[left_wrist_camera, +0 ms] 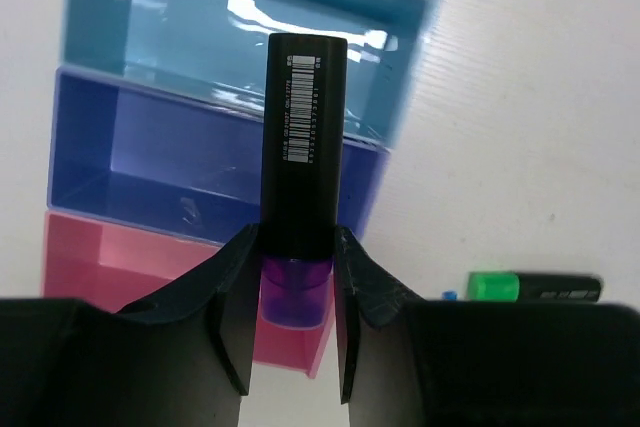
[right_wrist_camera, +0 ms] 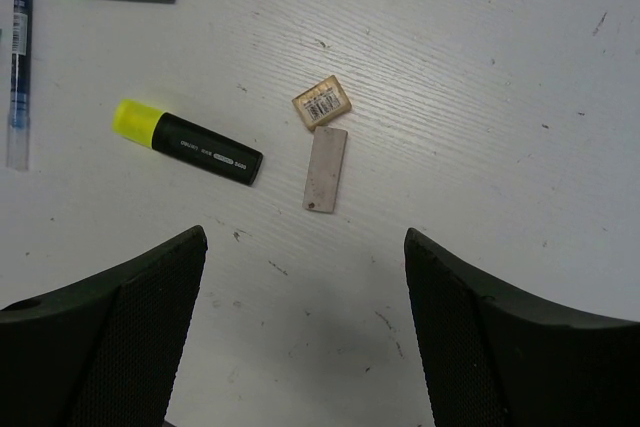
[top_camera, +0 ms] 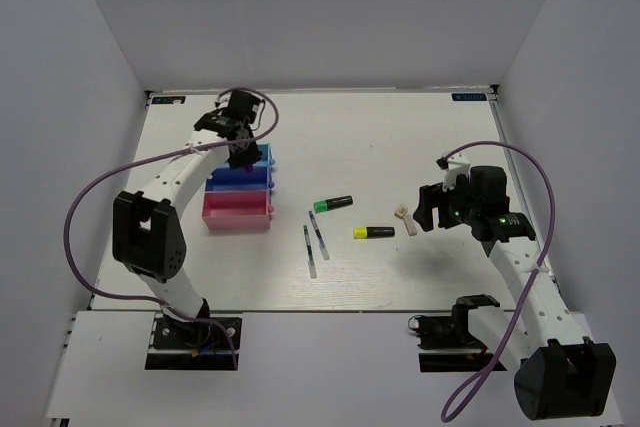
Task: Sort the stationery into containers
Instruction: Place the stationery in the storage box.
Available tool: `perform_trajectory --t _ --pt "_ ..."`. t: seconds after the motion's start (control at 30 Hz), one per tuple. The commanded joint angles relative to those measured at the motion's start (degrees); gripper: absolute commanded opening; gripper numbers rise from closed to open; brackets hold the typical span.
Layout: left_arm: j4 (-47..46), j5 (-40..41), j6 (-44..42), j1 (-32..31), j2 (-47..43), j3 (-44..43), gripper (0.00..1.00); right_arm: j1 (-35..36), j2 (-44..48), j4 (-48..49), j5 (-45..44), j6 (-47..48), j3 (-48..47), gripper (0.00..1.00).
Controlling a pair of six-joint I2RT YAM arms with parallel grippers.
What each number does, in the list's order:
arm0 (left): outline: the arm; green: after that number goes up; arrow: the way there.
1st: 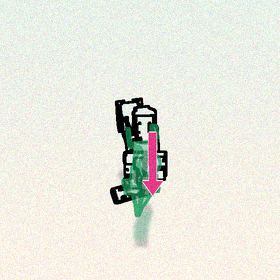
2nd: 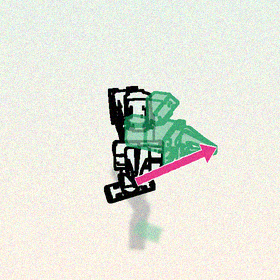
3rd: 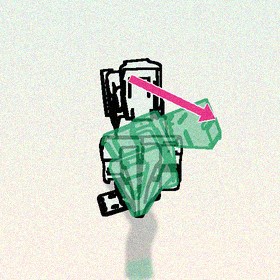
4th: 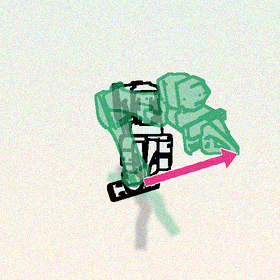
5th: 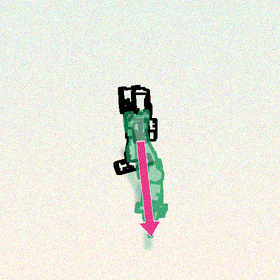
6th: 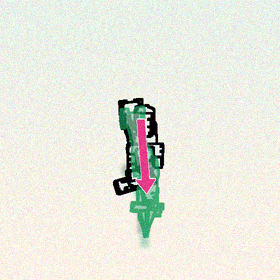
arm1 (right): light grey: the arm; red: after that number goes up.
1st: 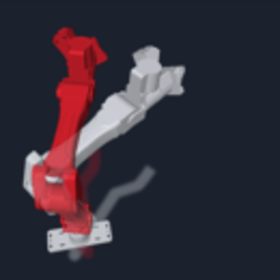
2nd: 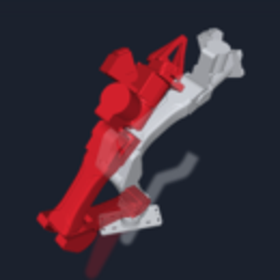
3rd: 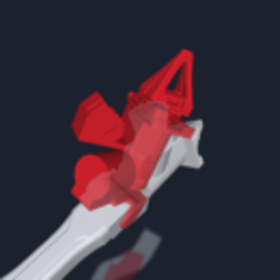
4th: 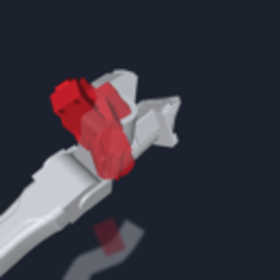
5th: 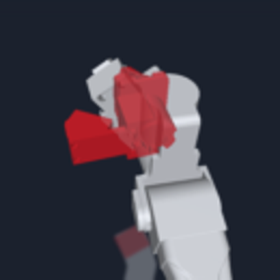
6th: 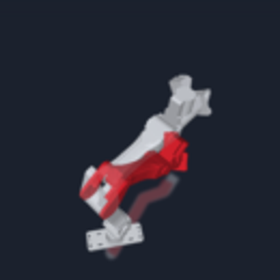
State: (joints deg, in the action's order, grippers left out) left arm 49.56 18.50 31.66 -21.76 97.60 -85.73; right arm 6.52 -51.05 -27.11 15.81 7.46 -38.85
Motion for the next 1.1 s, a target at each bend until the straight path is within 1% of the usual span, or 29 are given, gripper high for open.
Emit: perform_trajectory --t 0.0,0.03,0.07,0.13,0.17,0.23,0.33,0.37,0.43,0.47,0.5,0.53,0.6,0.7,0.87,0.97,1.07 --pt "-1.12 -4.68 11.46 4.34 -5.49 2.93 0.0 0.42 0.16 0.22 1.24 -0.34 -1.4 0.82" --pt "-1.65 -5.49 13.15 5.23 -5.58 3.2 0.0 0.25 -0.02 0.39 1.15 -0.34 -1.32 0.82" --pt "-2.01 -5.84 19.26 5.93 -5.58 3.38 0.0 0.33 -0.1 0.31 1.15 -0.26 -1.32 0.82" --pt "-2.97 -5.67 22.2 6.46 -5.23 3.03 0.0 0.33 -0.1 0.48 1.06 -0.26 -1.31 0.82" --pt "-3.07 -5.41 26.74 6.81 -4.71 2.59 0.0 0.24 -0.02 0.4 1.06 -0.26 -1.23 0.82" --pt "-3.85 -6.19 29.41 7.34 -3.57 1.89 0.0 0.24 -0.02 0.31 1.06 -0.26 -1.23 0.82" --pt "-5.43 -7.6 38.18 8.31 -2.42 1.97 0.0 0.42 0.24 0.39 0.97 -0.26 -1.14 0.82" --pt "-5.79 -7.78 40.04 8.4 -2.16 2.5 0.0 0.25 0.33 0.39 1.06 -0.34 -1.23 0.82" --pt "-8.07 -7.69 46.79 8.66 -2.41 4.77 0.0 0.25 0.33 0.48 0.97 -0.26 -1.23 0.82" --pt "-11.56 -7.52 48.39 8.4 -2.5 6.79 0.0 0.24 0.33 0.4 1.06 -0.26 -1.23 0.82" --pt "-12.9 -6.38 49.71 8.31 -3.29 7.76 0.0 0.33 0.33 0.31 1.06 -0.17 -1.31 0.82" --pt "-13.95 -5.85 53.47 7.88 -3.21 9.25 0.0 0.24 0.6 0.31 1.06 -0.26 -1.32 0.82" --pt "-16.06 -2.61 55.52 7.35 -3.21 9.8 0.0 0.24 0.6 0.31 1.24 -0.43 -1.31 0.82" --pt "-16.25 1.44 57.37 6.29 -2.07 8.4 0.0 0.24 0.68 0.31 1.15 -0.35 -1.23 0.82" --pt "-18.36 3.38 58.6 5.94 -0.57 7.25 0.0 0.33 0.86 -0.04 1.32 -0.34 -1.31 0.82" --pt "-16.43 4.0 58.43 6.03 0.31 6.28 0.0 0.42 0.95 0.13 1.33 -0.43 -1.4 0.82" --pt "-16.42 4.79 58.95 6.03 0.57 7.86 0.0 0.33 0.86 -0.04 1.33 -0.35 -1.4 0.82"
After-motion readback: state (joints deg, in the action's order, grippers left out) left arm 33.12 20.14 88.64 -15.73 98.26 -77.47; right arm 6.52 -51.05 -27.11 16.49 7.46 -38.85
